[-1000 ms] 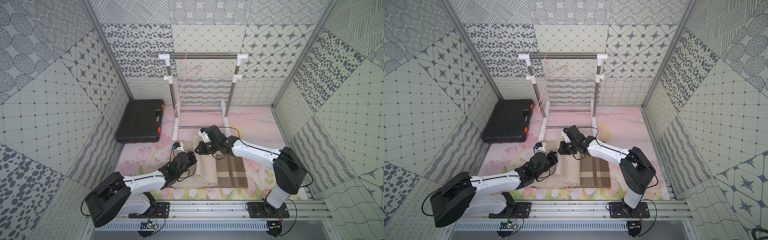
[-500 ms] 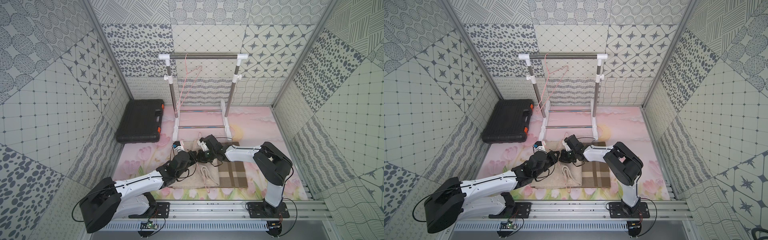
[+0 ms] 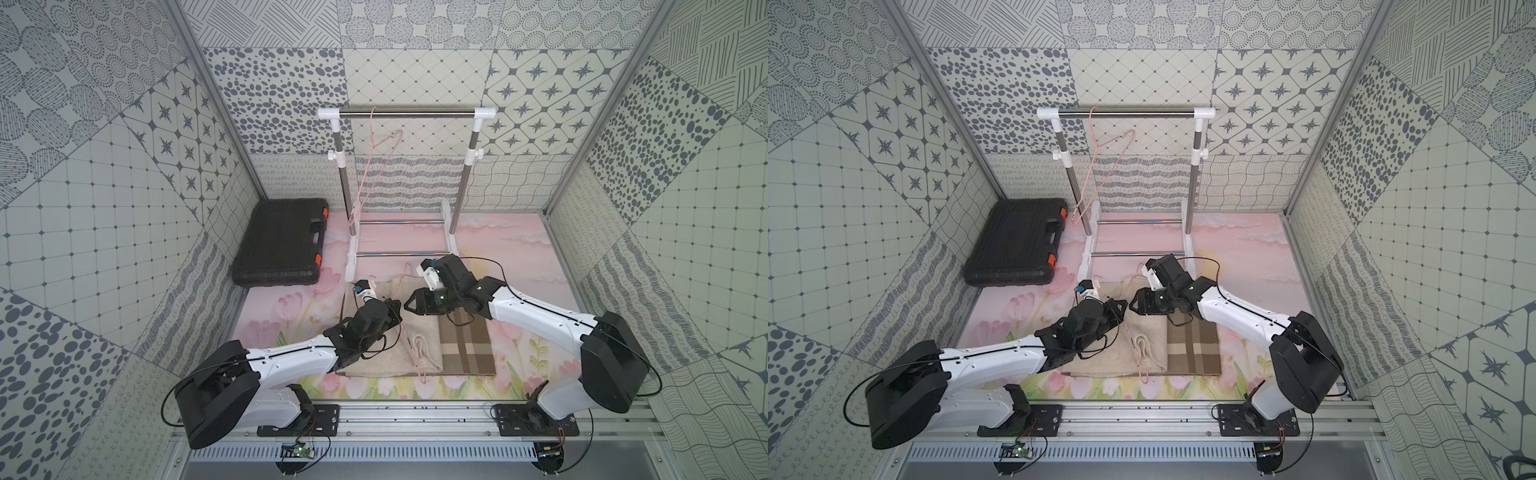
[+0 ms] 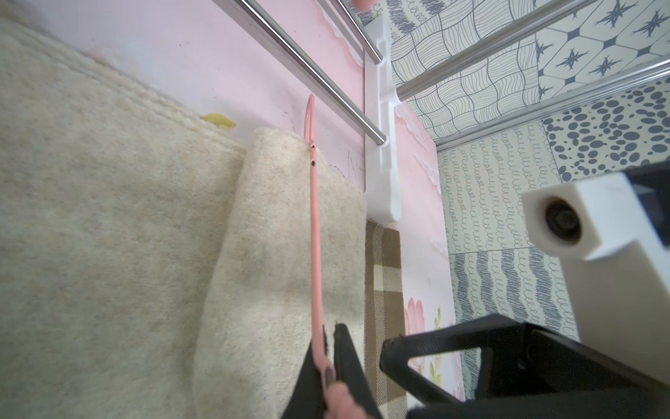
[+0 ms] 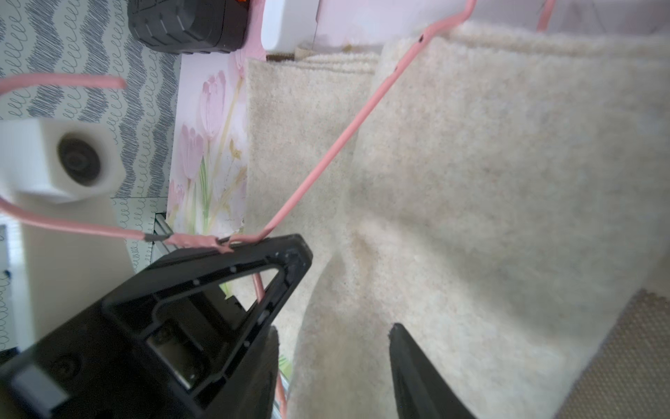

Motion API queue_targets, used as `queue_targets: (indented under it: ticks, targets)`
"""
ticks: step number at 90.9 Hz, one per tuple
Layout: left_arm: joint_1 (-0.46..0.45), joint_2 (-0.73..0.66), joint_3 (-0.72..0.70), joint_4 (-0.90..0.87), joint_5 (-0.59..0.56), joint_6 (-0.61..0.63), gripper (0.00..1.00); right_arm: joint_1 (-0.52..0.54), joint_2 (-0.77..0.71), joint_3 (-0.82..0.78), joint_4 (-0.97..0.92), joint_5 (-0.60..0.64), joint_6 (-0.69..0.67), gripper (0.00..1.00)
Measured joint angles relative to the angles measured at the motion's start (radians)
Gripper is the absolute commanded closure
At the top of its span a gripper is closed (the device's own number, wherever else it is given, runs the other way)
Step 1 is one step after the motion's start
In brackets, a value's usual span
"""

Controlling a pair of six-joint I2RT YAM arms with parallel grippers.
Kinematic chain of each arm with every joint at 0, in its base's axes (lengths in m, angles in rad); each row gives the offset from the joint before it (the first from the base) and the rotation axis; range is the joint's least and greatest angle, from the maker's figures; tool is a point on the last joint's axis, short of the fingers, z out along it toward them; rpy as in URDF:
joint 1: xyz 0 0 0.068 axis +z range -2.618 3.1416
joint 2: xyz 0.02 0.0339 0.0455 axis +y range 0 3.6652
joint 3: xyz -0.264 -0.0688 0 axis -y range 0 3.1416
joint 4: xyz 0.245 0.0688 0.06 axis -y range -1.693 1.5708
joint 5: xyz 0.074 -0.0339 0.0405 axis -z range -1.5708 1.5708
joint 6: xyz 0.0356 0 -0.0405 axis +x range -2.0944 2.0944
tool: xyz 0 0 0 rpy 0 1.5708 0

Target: Hang the scarf on the hanger

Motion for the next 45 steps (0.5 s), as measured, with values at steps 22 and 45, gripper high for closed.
queue_targets:
  ticks: [22,45]
  targets:
    - [0.000,0.007,0.010,0.002,0.009,0.000,1.00,0.084,0.018,0.025,-0.077,0.026,-0.079,0.60]
    - [-0.004,0.010,0.017,0.002,0.011,0.000,1.00,0.103,0.035,0.061,-0.100,0.060,-0.114,0.62]
